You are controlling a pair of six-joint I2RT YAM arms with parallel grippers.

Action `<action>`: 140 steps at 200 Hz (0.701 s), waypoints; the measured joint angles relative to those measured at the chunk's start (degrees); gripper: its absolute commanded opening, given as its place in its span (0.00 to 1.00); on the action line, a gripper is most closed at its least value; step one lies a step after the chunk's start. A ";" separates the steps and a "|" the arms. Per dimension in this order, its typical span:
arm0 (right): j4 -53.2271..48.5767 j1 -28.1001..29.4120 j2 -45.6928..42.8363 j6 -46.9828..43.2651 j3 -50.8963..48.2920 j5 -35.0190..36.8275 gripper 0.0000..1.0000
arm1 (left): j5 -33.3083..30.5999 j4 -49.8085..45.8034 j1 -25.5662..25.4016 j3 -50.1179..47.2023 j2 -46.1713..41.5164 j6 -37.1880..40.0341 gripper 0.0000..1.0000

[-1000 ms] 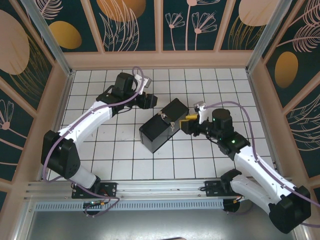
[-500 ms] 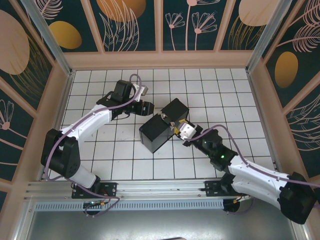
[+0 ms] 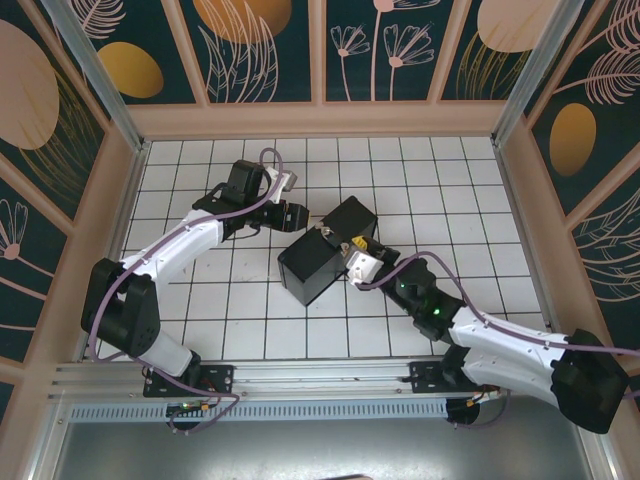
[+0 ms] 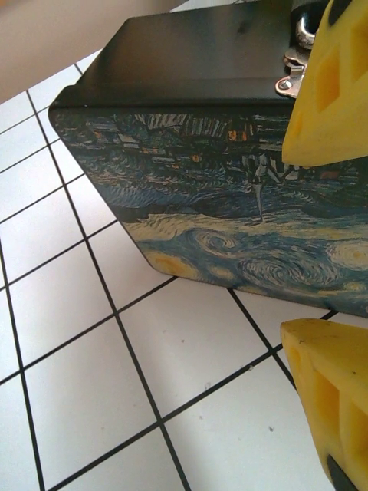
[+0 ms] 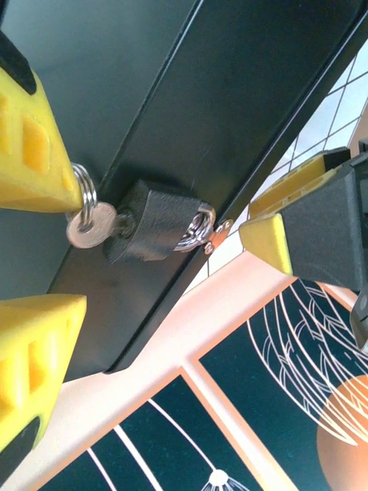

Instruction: Unlock a padlock with a key

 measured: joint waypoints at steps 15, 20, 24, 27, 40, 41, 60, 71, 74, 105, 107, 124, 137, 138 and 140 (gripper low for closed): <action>0.02 0.28 0.37 -0.04 0.09 0.09 0.30 | 0.50 0.02 0.00 -0.02 -0.04 -0.02 0.55; 0.07 0.39 0.50 -0.13 0.11 0.15 0.30 | 0.68 0.04 0.00 -0.02 -0.09 0.00 0.55; 0.09 0.48 0.59 -0.13 0.11 0.26 0.29 | 0.81 0.04 0.00 -0.02 -0.11 0.00 0.55; 0.09 0.59 0.68 -0.15 0.13 0.26 0.28 | 1.01 0.04 0.00 -0.02 -0.15 0.00 0.55; 0.11 0.94 1.29 -0.35 0.22 0.31 0.23 | 1.53 0.02 0.00 -0.02 -0.28 0.00 0.54; 0.09 0.96 1.38 -0.17 0.24 0.28 0.23 | 1.55 0.02 0.00 -0.02 -0.28 0.00 0.54; 0.07 1.16 2.47 -0.33 0.57 0.31 0.20 | 1.68 0.02 0.00 -0.02 -0.50 0.00 0.54; 0.13 1.18 2.91 -0.35 0.87 0.33 0.19 | 1.75 0.02 0.00 -0.02 -0.52 0.02 0.54; 0.17 1.18 3.04 -0.35 0.98 0.33 0.18 | 1.75 0.02 0.00 -0.02 -0.52 0.00 0.54; 0.28 1.18 3.15 -0.35 1.27 0.33 0.10 | 2.16 0.02 0.00 -0.02 -0.52 0.02 0.52; 0.28 1.18 3.15 -0.35 1.27 0.35 0.09 | 2.21 0.02 0.00 -0.02 -0.52 0.02 0.52; 0.17 1.20 3.15 -0.15 1.38 0.31 0.03 | 2.91 0.04 0.00 -0.04 -0.52 0.07 0.51; -0.42 1.20 3.17 0.28 1.62 0.24 0.00 | 3.13 0.20 -0.31 -0.17 -0.57 0.20 0.51; -0.48 1.20 3.19 0.35 1.66 0.20 0.00 | 3.13 0.20 -0.33 -0.17 -0.57 0.20 0.51; -0.57 1.20 3.19 0.50 1.70 0.17 0.00 | 3.17 0.24 -0.39 -0.24 -0.59 0.20 0.51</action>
